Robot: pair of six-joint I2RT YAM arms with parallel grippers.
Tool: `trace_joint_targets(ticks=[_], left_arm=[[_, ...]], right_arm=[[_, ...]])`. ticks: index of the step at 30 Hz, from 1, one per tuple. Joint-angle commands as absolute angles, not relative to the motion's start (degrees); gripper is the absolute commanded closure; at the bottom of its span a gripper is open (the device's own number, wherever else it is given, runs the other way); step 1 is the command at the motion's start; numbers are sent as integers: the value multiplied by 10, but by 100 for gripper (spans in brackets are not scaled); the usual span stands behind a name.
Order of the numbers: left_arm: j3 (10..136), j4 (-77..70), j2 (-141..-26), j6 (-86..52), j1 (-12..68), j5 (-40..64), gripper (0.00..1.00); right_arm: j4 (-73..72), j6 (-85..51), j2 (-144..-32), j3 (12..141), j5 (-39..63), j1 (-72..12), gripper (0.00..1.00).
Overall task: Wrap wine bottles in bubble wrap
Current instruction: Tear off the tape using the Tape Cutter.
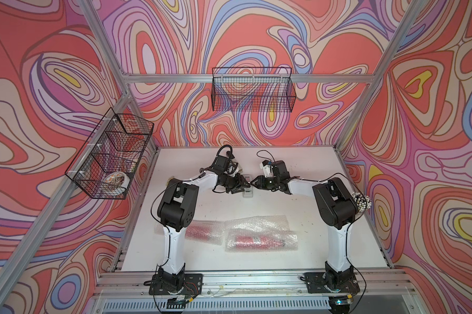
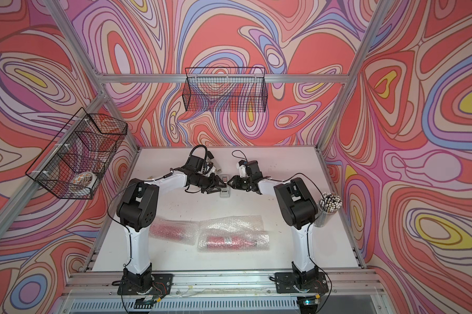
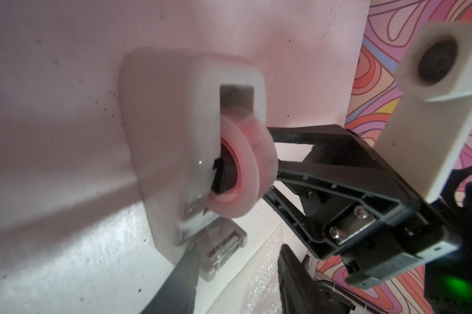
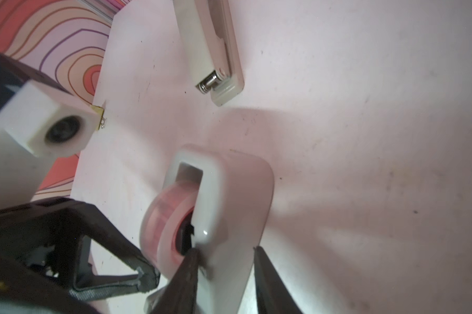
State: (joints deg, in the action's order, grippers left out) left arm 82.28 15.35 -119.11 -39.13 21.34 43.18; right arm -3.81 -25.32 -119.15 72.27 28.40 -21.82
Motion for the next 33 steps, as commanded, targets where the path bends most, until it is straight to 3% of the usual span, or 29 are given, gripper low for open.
trace_joint_targets(ticks=[1, 5, 13, 33], left_arm=[[833, 170, -1191, -378, 209, 423, 52], [823, 169, -1168, -374, 208, 422, 51], [821, 171, -1147, -372, 207, 436, 50], [822, 191, -1142, -356, 207, 444, 50]], right_arm=[[-8, -226, -1163, 709, 267, -215, 59], [3, -198, -1143, 707, 290, -211, 55], [-10, -178, -1159, 731, 347, -211, 37], [69, -145, -1236, 817, 299, -212, 40]])
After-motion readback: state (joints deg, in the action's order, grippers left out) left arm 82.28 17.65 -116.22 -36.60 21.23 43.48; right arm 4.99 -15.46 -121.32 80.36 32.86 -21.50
